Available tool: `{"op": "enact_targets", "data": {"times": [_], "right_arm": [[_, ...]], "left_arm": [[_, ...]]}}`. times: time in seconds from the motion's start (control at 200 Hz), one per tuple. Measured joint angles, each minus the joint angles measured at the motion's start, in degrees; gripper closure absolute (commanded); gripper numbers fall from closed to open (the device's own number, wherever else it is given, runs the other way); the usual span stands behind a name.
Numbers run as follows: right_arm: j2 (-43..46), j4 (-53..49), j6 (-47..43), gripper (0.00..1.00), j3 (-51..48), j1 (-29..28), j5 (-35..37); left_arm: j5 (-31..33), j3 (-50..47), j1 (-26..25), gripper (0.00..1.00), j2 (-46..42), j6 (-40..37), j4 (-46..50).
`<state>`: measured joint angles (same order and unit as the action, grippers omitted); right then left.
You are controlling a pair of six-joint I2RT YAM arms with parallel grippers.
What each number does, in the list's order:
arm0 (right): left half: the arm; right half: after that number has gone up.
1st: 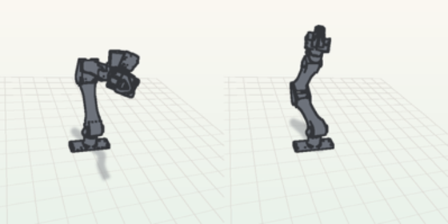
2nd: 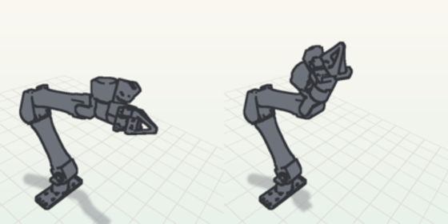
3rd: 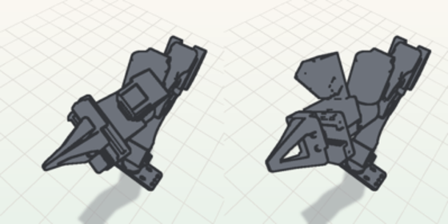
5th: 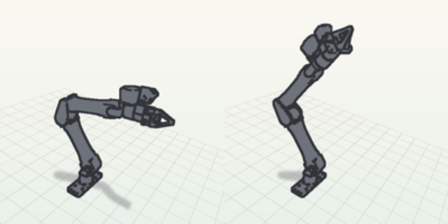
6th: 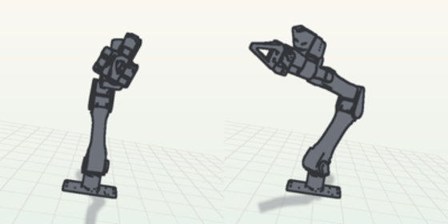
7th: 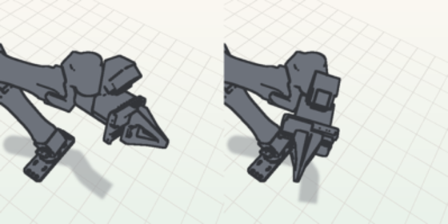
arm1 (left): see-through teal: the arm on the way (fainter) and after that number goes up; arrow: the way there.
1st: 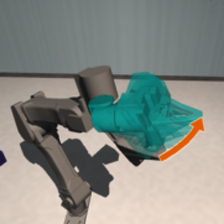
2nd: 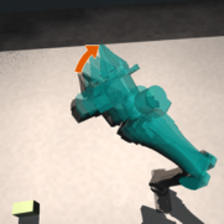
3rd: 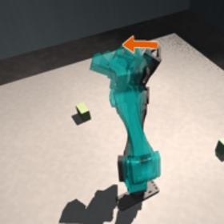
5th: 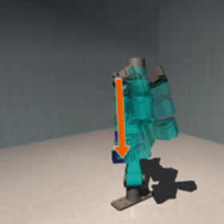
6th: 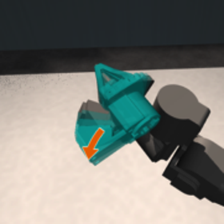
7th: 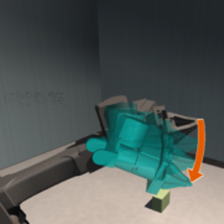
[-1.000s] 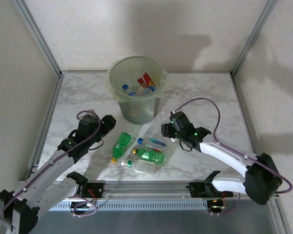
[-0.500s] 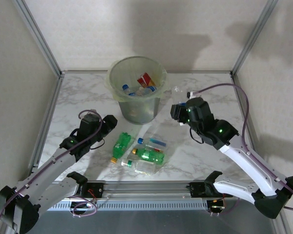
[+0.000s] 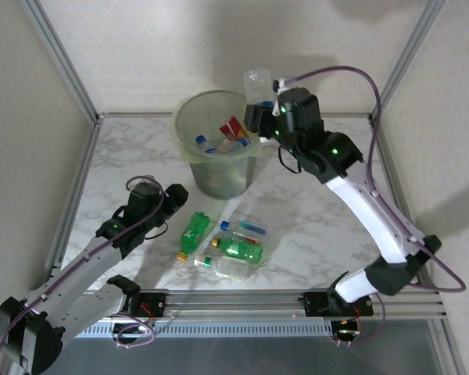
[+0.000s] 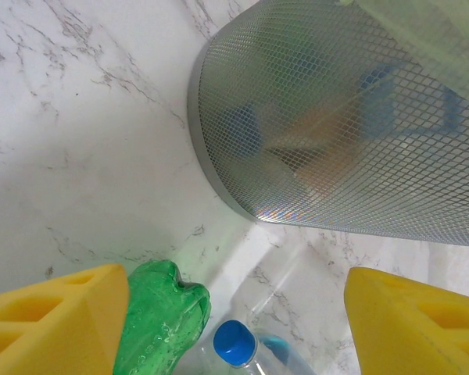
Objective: Put the plastic bottles in the bin
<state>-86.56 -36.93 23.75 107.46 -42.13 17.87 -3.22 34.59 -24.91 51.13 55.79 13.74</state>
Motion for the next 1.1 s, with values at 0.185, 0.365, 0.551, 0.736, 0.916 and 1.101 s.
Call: {"op": "enact_targets", "data": {"times": [0.185,0.365,0.551,0.736,0.916,1.101], "right_arm": [[-9.77,-0.61,-1.64,0.39,8.02,0.96,-2.08],[-19.30,-1.88,-1.97,0.40,15.06,1.97,-4.72],[-25.40,-4.09,-1.38,0.39,18.62,1.97,-6.93],[-29.44,-6.60,-0.35,0.39,22.49,3.02,-9.05],[-29.97,-7.69,1.29,0.23,22.29,3.87,-10.78],[-29.97,-7.65,2.19,0.11,21.29,3.63,-12.07]], "left_arm": [[0.02,0.00,0.04,0.27,-0.63,-0.02,-0.02],[0.04,0.00,0.22,0.26,-0.66,0.00,-0.04],[0.04,-0.24,0.37,0.26,-1.01,0.00,-0.17],[0.04,-1.09,0.42,0.26,-1.33,0.00,-0.15],[0.04,-1.09,0.52,0.26,-1.70,0.00,-0.20],[0.04,-1.60,0.70,0.23,-1.70,0.02,-0.22]]}}
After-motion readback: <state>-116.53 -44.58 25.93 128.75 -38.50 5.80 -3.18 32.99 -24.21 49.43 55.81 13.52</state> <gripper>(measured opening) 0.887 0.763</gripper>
